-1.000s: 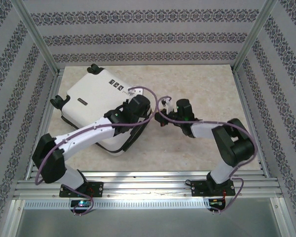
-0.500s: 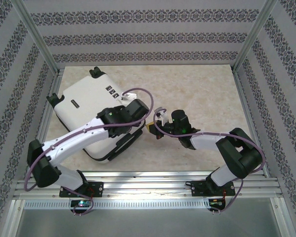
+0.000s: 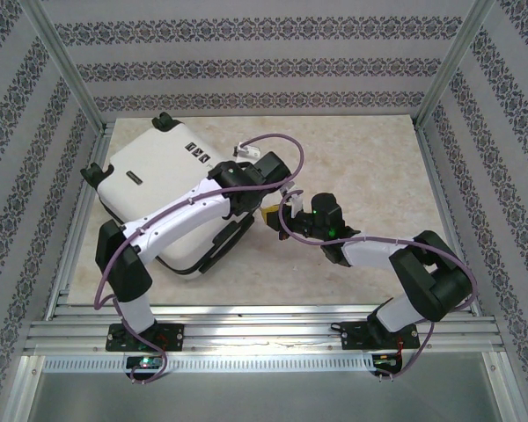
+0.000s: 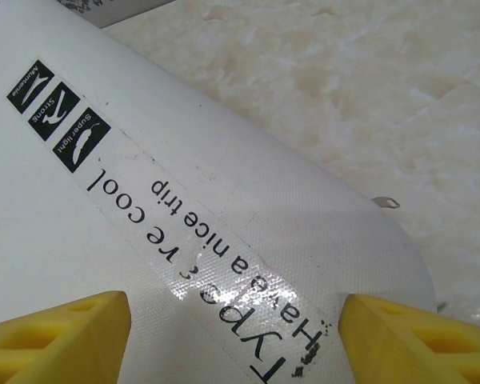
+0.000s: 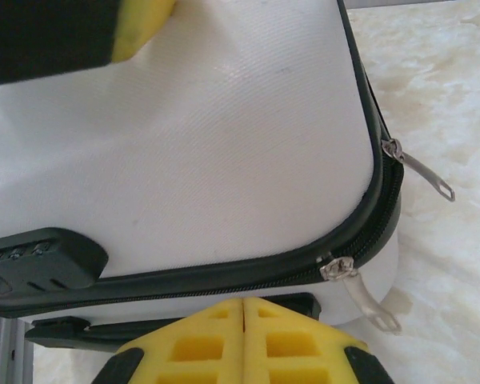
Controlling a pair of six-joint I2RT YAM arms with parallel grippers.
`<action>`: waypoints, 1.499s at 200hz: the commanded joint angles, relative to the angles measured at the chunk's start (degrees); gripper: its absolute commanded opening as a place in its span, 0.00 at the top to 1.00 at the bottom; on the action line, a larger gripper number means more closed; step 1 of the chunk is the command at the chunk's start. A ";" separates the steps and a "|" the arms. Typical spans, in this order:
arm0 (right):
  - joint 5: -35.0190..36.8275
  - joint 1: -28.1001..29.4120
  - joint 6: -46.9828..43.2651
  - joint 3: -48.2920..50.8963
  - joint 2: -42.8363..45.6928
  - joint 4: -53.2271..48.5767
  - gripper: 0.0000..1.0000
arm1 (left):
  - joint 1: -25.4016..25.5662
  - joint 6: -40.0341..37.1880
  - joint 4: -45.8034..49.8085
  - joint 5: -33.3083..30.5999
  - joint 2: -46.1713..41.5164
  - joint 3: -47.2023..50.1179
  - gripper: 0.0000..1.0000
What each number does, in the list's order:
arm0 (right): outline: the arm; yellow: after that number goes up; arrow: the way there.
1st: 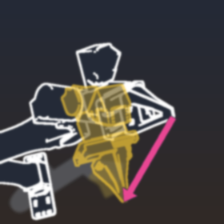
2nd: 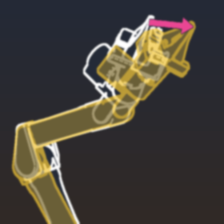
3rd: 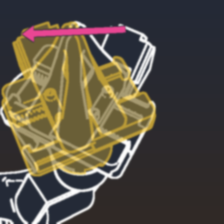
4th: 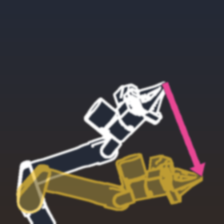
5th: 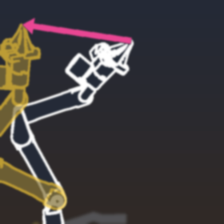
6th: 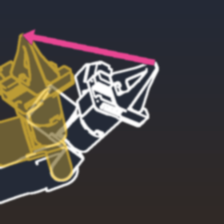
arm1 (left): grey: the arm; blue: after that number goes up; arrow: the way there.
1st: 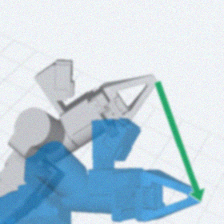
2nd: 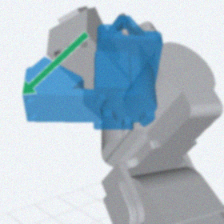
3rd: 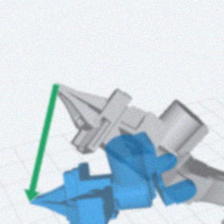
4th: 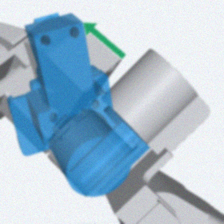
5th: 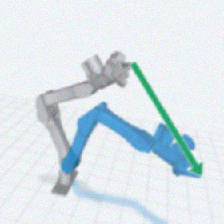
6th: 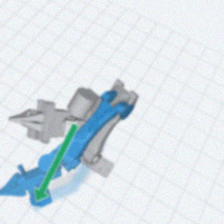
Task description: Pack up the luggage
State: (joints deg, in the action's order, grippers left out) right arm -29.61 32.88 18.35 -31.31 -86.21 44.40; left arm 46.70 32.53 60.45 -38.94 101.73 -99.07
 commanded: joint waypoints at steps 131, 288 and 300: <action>-20.66 -10.78 20.14 -23.82 -14.83 -1.95 0.35 | -13.20 -0.52 -5.99 7.50 -24.31 17.62 0.28; -38.32 -4.26 25.21 -29.88 -23.89 5.58 0.32 | -33.86 2.76 -16.63 22.72 -44.39 47.32 0.28; -39.39 -4.07 25.79 -27.89 -22.91 7.61 0.34 | -33.83 2.91 -20.11 26.71 -42.75 48.56 0.30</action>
State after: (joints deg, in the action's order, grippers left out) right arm -57.47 26.02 42.04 -61.71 -109.49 46.96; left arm 13.65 35.83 46.30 -21.69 53.87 -55.42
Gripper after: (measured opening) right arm 0.673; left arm 0.717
